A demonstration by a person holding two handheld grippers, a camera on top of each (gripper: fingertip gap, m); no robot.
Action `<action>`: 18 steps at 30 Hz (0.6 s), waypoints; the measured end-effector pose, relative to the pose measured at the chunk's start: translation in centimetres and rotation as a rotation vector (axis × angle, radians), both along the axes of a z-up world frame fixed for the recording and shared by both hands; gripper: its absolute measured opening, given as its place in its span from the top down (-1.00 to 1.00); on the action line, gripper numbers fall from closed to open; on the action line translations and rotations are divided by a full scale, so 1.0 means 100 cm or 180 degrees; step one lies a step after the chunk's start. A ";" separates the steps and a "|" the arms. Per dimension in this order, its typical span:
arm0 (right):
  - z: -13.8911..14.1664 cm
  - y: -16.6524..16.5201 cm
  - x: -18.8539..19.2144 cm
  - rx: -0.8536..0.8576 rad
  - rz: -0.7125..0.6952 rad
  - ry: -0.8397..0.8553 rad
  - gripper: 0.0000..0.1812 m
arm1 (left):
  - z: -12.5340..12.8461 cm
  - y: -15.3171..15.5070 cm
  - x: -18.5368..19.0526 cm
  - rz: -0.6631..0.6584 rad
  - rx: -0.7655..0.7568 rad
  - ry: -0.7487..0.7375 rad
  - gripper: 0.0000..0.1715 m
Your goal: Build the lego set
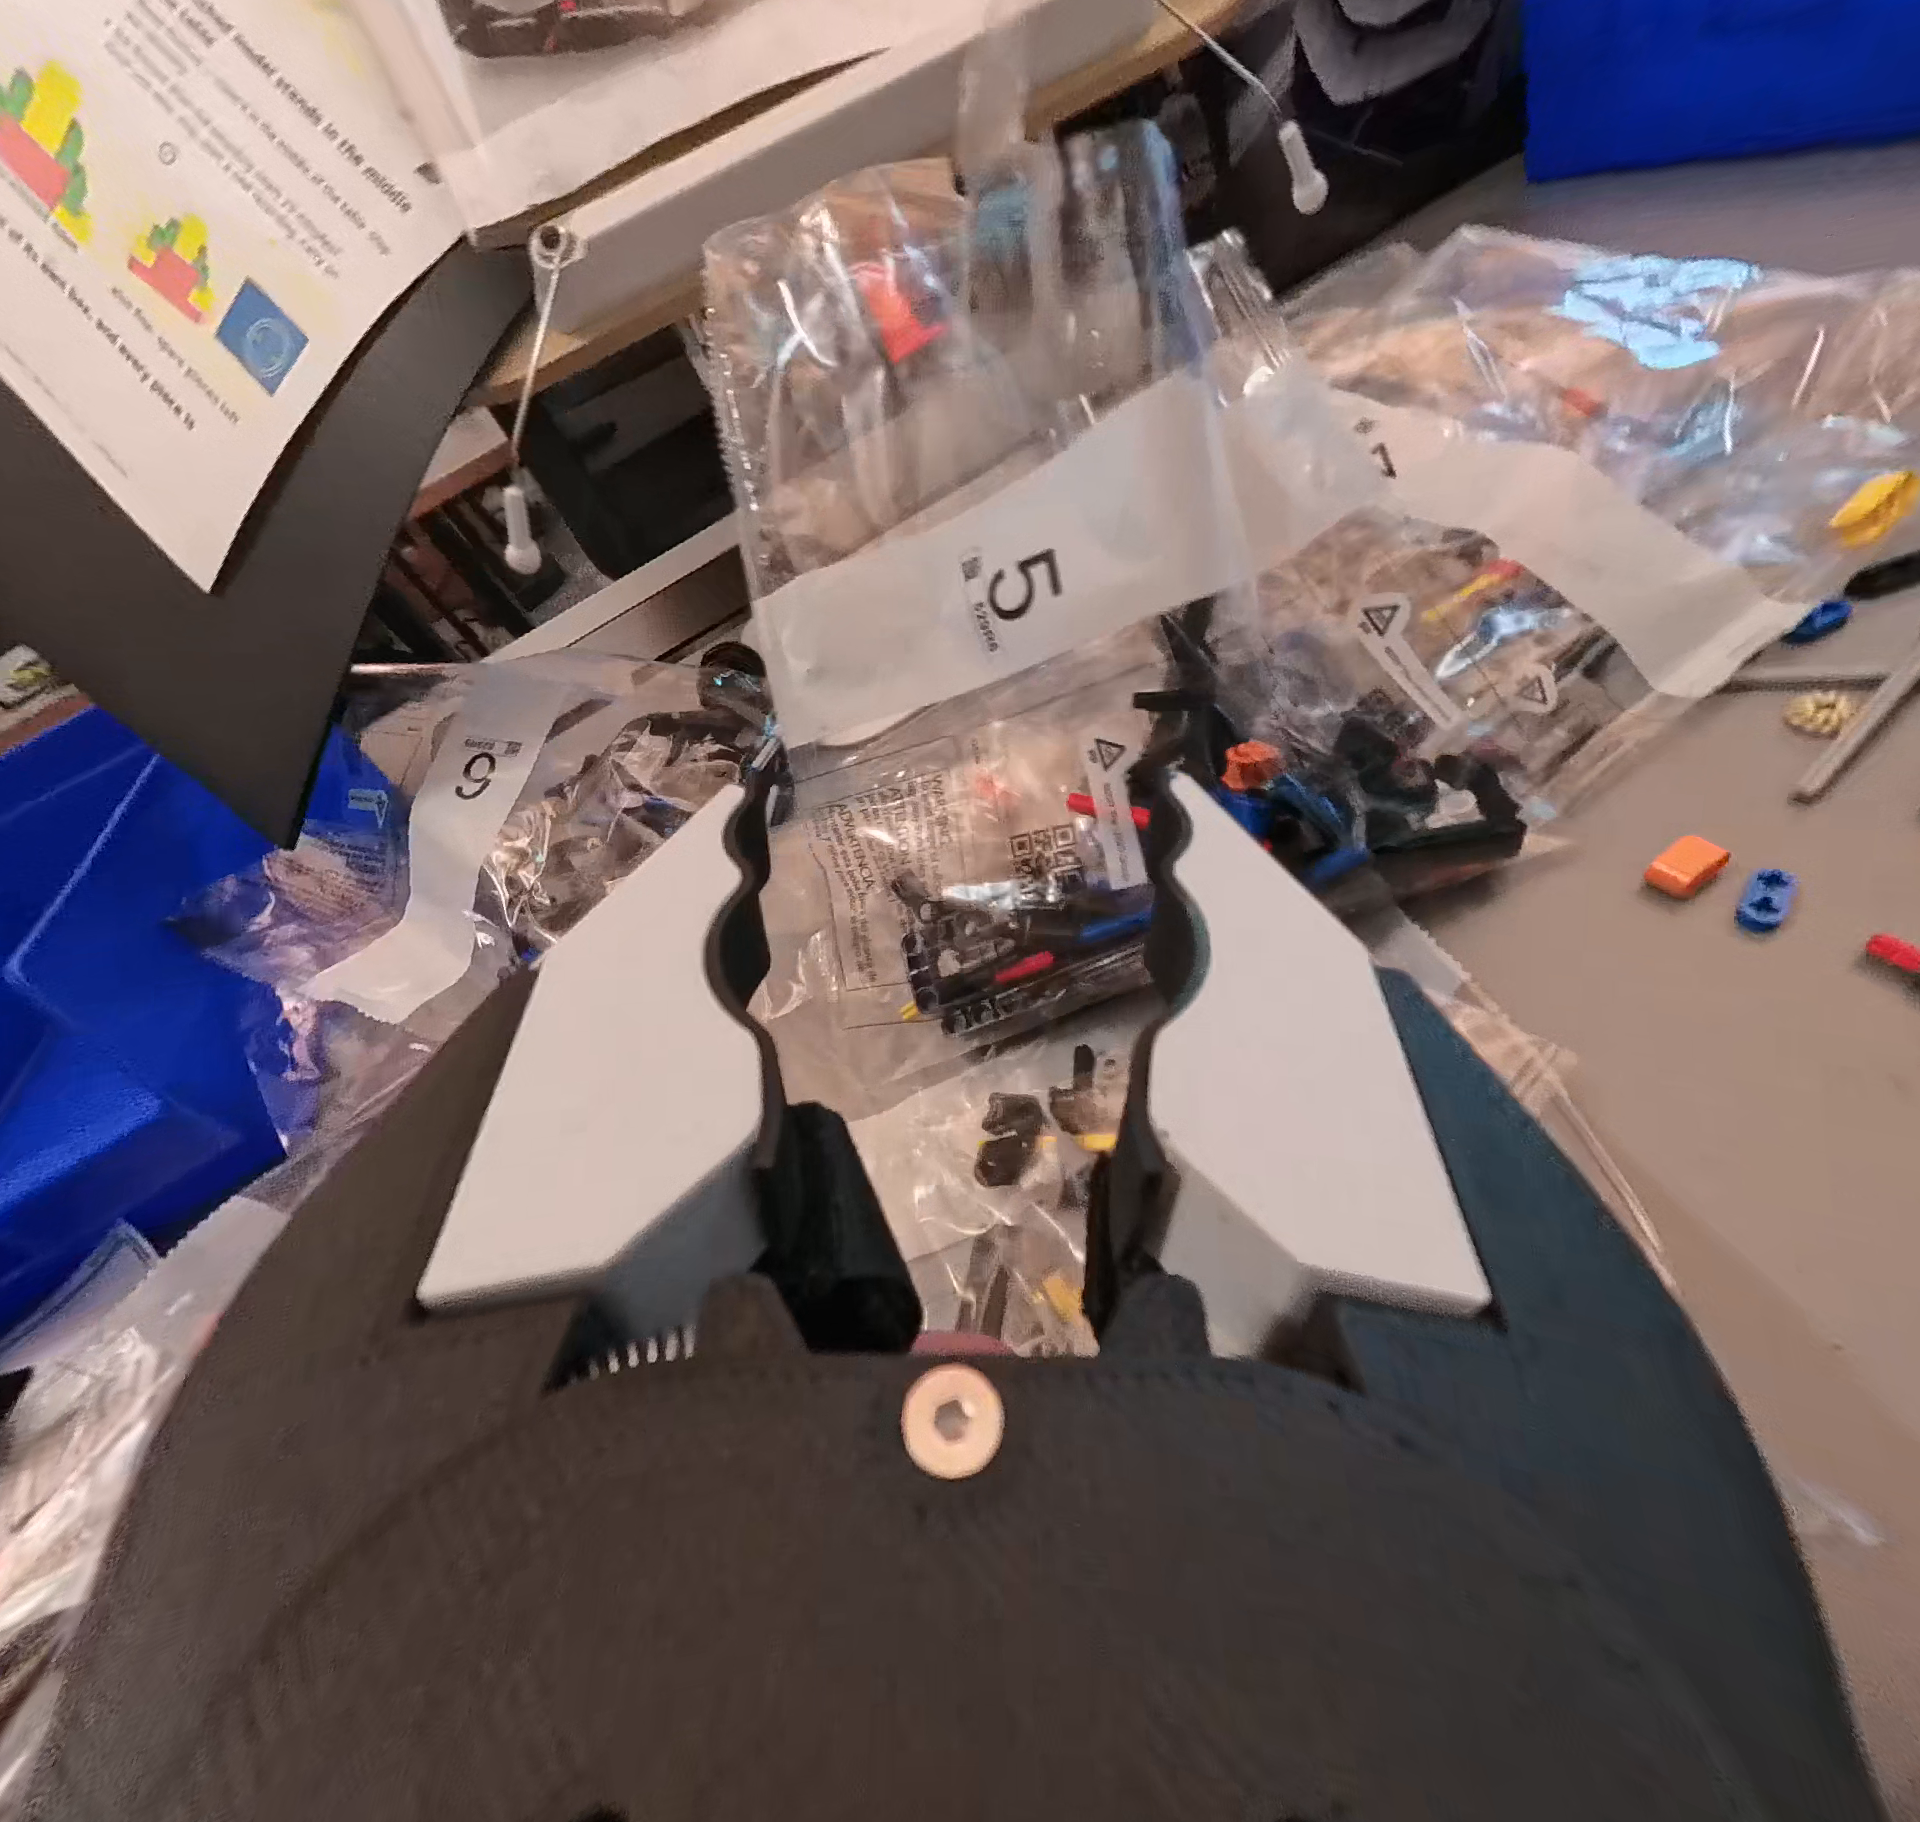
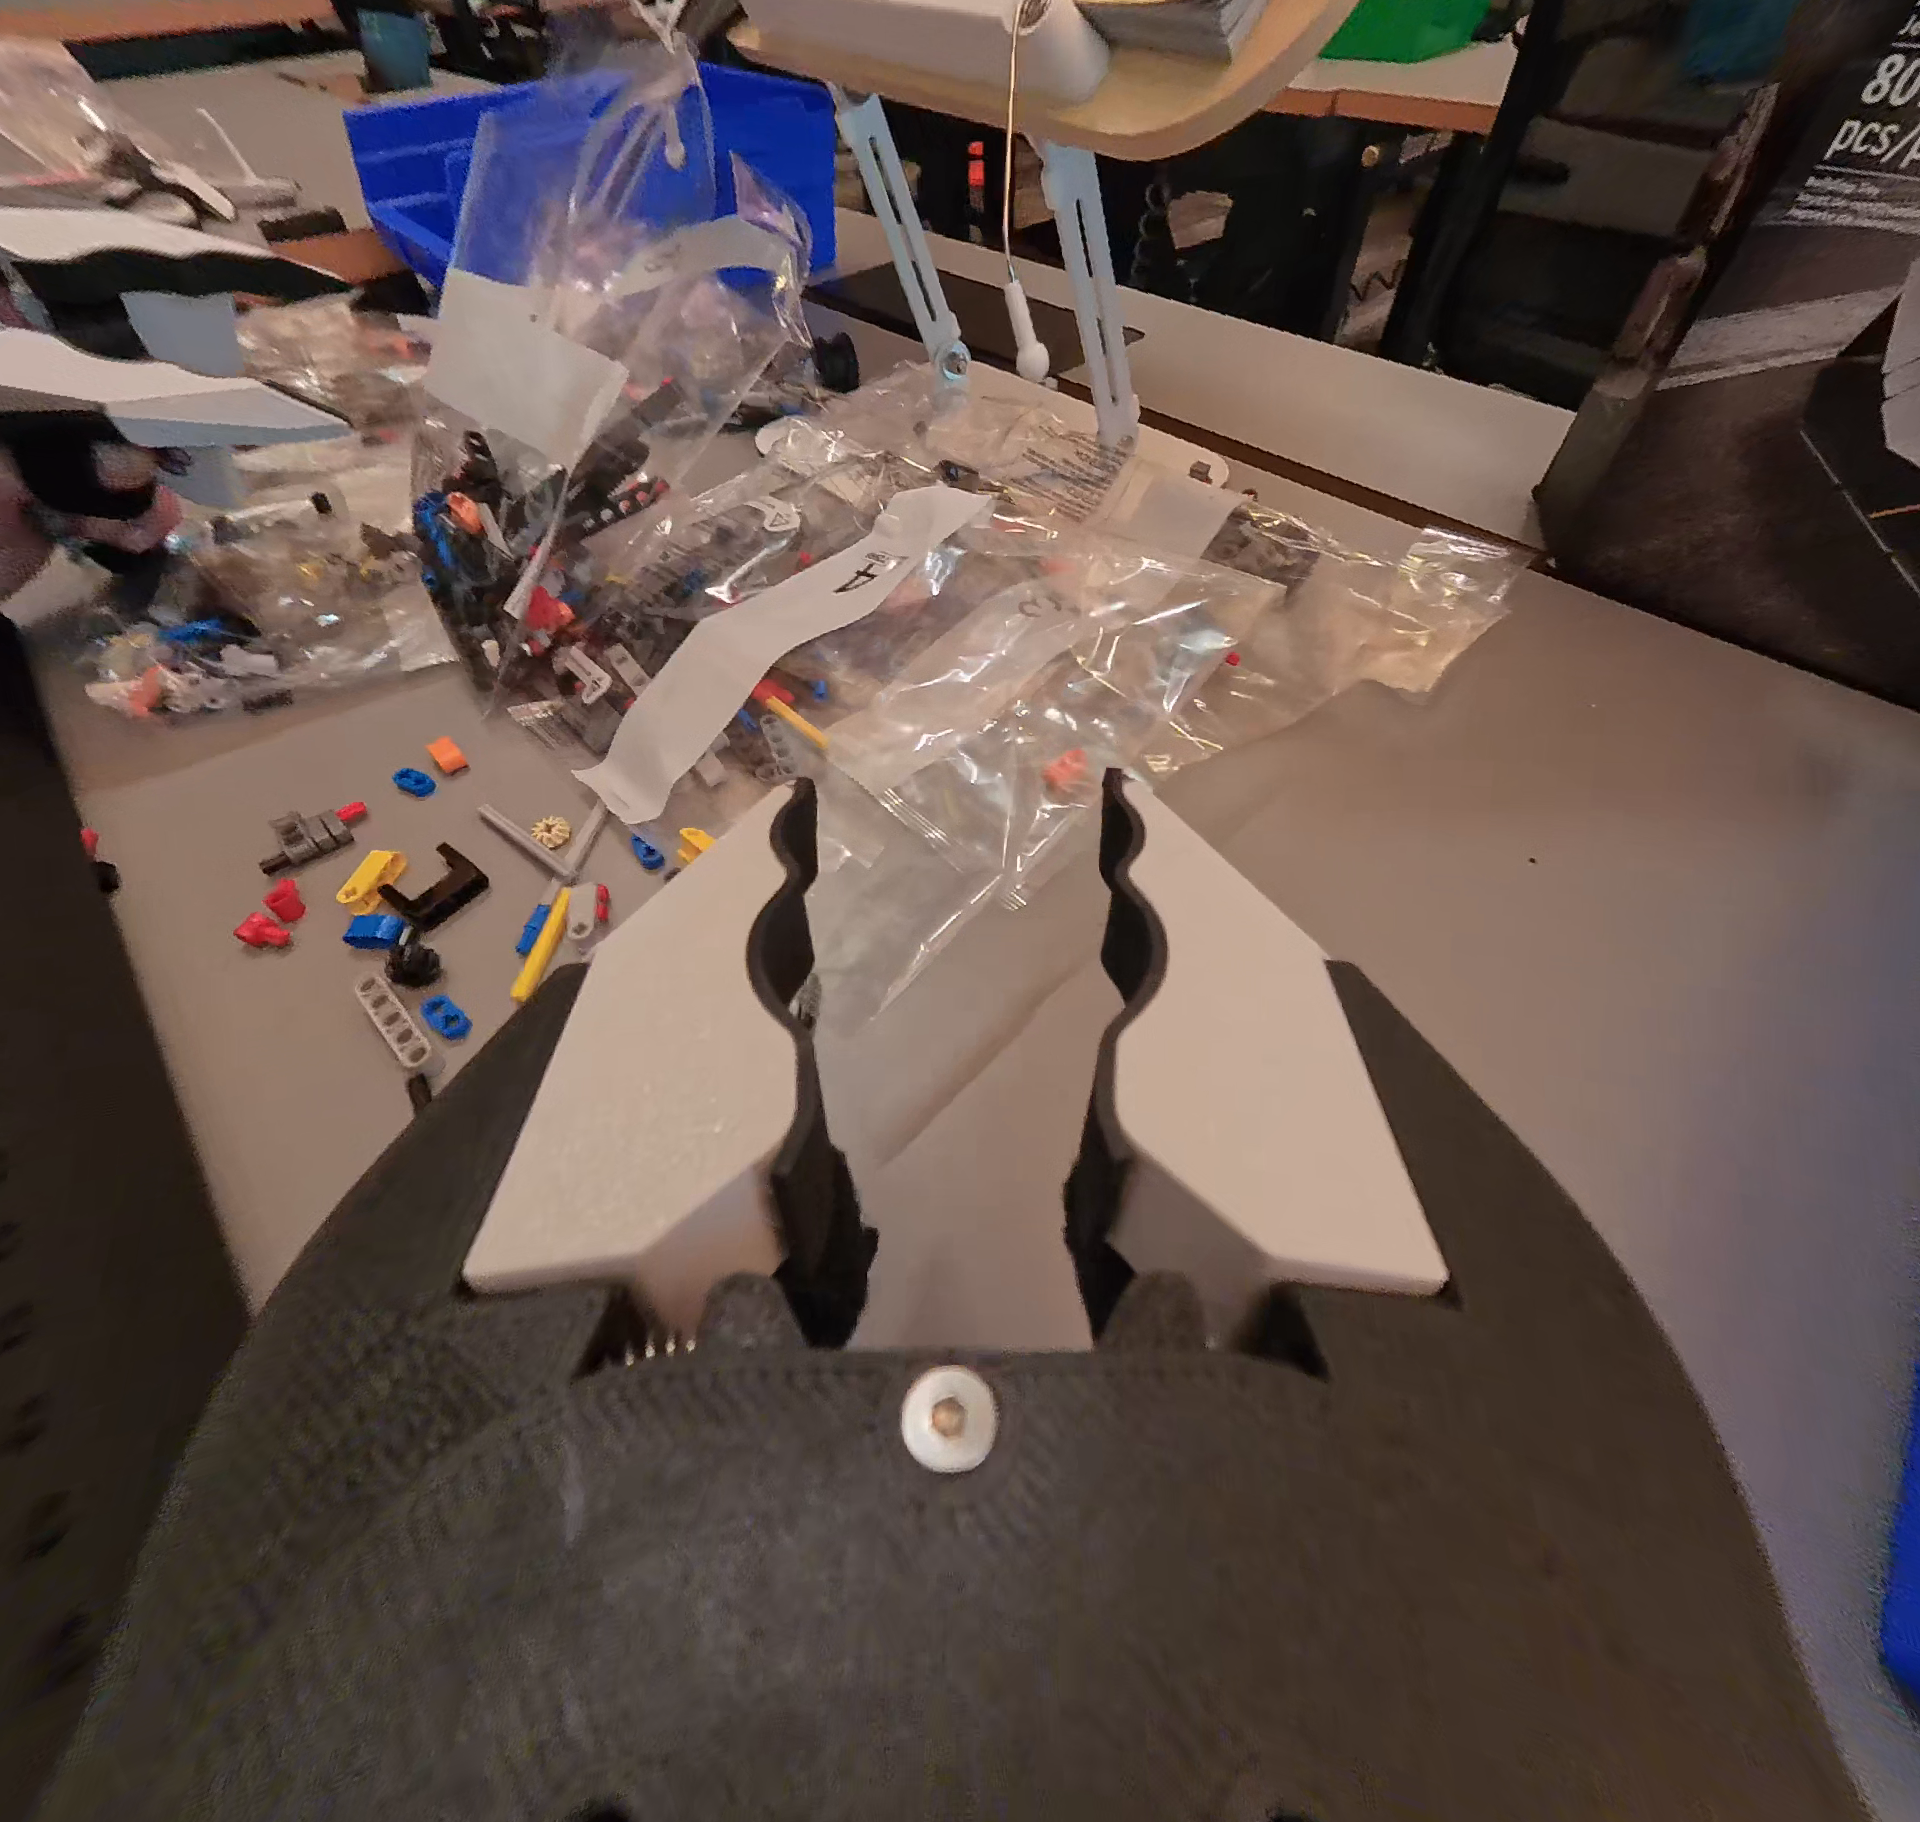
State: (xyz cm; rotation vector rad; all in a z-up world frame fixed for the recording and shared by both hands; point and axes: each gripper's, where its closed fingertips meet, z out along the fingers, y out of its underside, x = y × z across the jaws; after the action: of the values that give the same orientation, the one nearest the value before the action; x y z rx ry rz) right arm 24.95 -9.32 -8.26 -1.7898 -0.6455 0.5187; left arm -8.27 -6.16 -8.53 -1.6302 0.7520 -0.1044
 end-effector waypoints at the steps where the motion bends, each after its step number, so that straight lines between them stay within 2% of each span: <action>1: 0.001 -0.001 -0.002 -0.0013 0.0043 0.0051 0.43 | 0.001 0.002 -0.002 -0.0001 -0.0024 -0.0068 0.15; 4: -0.004 -0.008 -0.017 -0.0101 0.0314 0.0039 0.47 | 0.010 0.011 -0.009 0.0024 -0.0143 -0.0322 0.04; 5: -0.009 -0.011 -0.023 -0.0142 0.0412 -0.0054 0.48 | 0.014 0.015 -0.010 0.0014 -0.0138 -0.0257 0.04; 9: -0.041 -0.025 -0.059 -0.0174 0.0889 -0.0821 0.64 | 0.018 0.048 -0.022 -0.0008 -0.0207 -0.0013 -0.01; 13: -0.083 -0.023 -0.078 -0.0426 0.1081 -0.1667 0.60 | 0.002 0.079 -0.015 -0.0529 -0.1023 -0.0292 -0.07; 15: -0.086 -0.020 -0.086 -0.0555 0.1108 -0.1684 0.59 | -0.010 0.090 -0.010 -0.0770 -0.1325 -0.0264 -0.07; 18: -0.078 -0.015 -0.097 -0.0646 0.1177 -0.1393 0.64 | -0.029 0.096 -0.001 -0.1096 -0.1619 -0.0194 -0.07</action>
State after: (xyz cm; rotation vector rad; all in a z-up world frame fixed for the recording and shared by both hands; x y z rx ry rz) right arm 15.21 -10.83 -16.03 -2.0048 -1.2812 0.4503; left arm -8.37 3.47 -11.44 -1.9451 1.0091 -0.6322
